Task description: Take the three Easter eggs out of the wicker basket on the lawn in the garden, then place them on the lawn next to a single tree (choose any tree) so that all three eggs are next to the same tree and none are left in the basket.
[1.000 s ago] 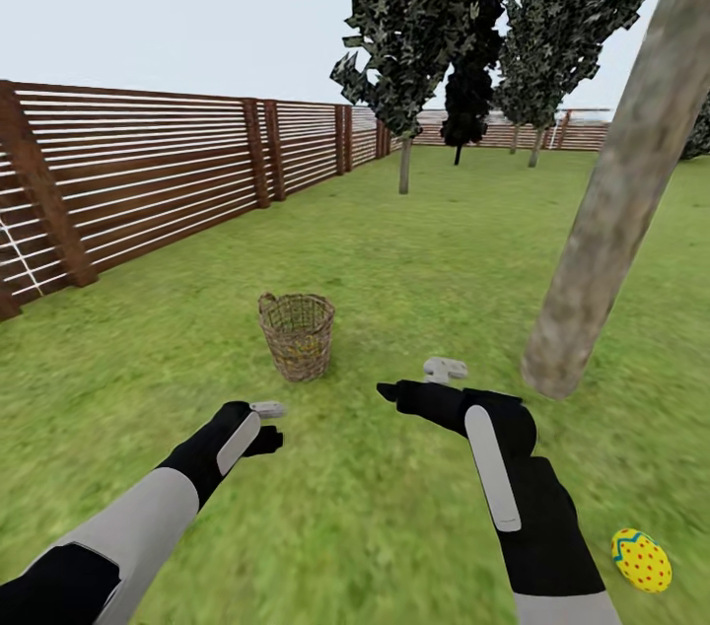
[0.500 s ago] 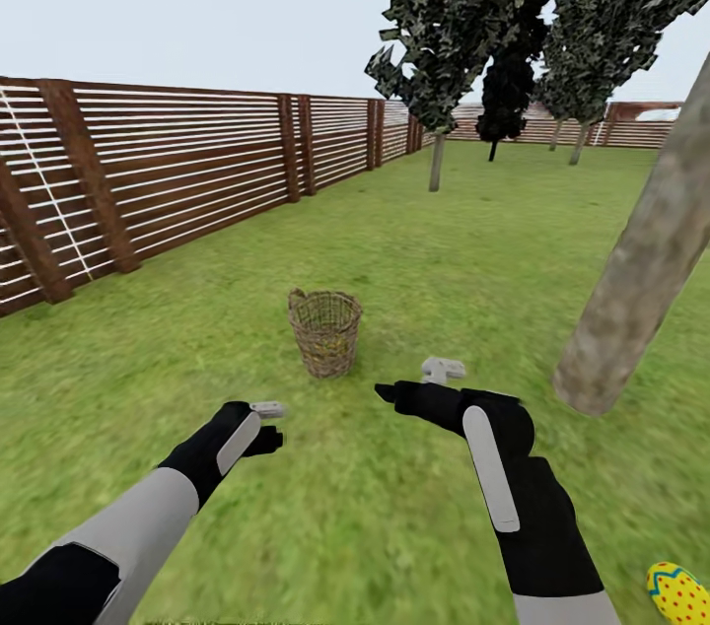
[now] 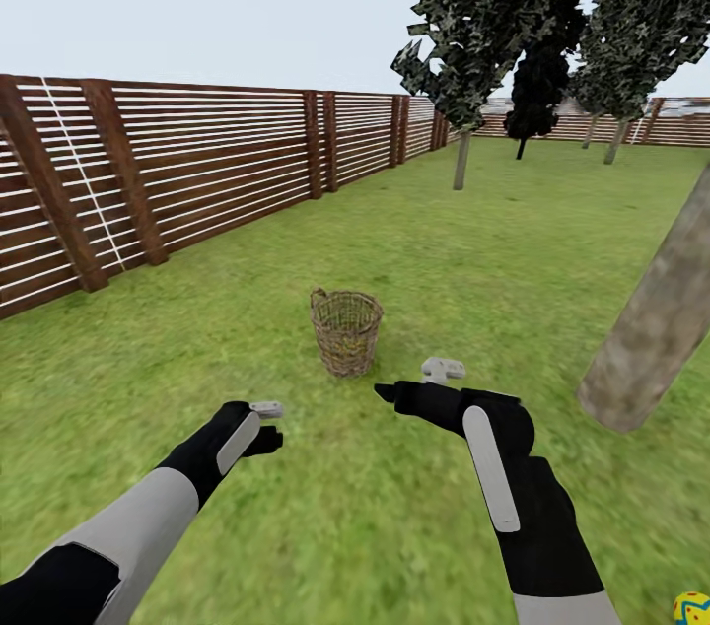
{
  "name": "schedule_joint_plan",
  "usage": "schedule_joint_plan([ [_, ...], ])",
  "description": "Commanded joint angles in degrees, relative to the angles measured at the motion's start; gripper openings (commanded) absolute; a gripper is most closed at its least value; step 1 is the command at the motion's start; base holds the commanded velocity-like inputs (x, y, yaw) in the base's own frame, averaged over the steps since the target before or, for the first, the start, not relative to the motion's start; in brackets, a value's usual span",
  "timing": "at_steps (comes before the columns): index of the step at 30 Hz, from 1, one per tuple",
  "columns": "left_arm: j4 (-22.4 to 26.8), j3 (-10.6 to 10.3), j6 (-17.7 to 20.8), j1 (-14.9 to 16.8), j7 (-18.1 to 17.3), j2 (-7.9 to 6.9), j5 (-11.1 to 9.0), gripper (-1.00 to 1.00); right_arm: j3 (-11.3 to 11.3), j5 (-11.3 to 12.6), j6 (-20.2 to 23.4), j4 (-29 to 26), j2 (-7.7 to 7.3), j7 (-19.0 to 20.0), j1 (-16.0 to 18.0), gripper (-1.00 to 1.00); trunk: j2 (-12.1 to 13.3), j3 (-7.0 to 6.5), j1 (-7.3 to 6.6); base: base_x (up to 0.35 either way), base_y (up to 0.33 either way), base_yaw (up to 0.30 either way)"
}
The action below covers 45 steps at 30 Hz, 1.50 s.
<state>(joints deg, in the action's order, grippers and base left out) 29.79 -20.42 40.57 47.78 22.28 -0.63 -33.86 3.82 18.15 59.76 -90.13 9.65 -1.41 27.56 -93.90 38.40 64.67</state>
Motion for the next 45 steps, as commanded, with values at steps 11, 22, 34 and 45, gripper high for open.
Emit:
schedule_joint_plan([
  [11, 0.1, -0.3, 0.2, 0.0, 0.4, -0.07, -0.6, 1.0, 0.0, 0.2, 0.2, -0.1, 0.02, 0.1, 0.0, 1.0, 4.4, -2.0, -2.43, 0.0, 0.0, -0.093],
  [22, 0.1, -0.3, 0.2, 0.0, 0.4, -0.07, -0.6, 1.0, 0.0, 0.2, 0.2, -0.1, 0.02, 0.1, 0.0, 1.0, 8.8, -4.03, -4.84, 0.0, 0.0, -0.06],
  [34, 0.1, -0.3, 0.3, 0.0, 0.3, -0.07, -0.7, 1.0, 0.0, 0.2, 0.2, -0.1, 0.02, 0.2, 0.0, 1.0, 13.6, -6.19, -7.48, 0.0, 0.0, -0.001],
  [45, 0.1, -0.3, 0.4, 0.0, 0.2, -0.07, -0.7, 1.0, 0.0, 0.2, 0.2, -0.1, 0.02, 0.2, 0.0, 1.0, 18.0, -8.17, -9.89, 0.0, 0.0, 0.0],
])
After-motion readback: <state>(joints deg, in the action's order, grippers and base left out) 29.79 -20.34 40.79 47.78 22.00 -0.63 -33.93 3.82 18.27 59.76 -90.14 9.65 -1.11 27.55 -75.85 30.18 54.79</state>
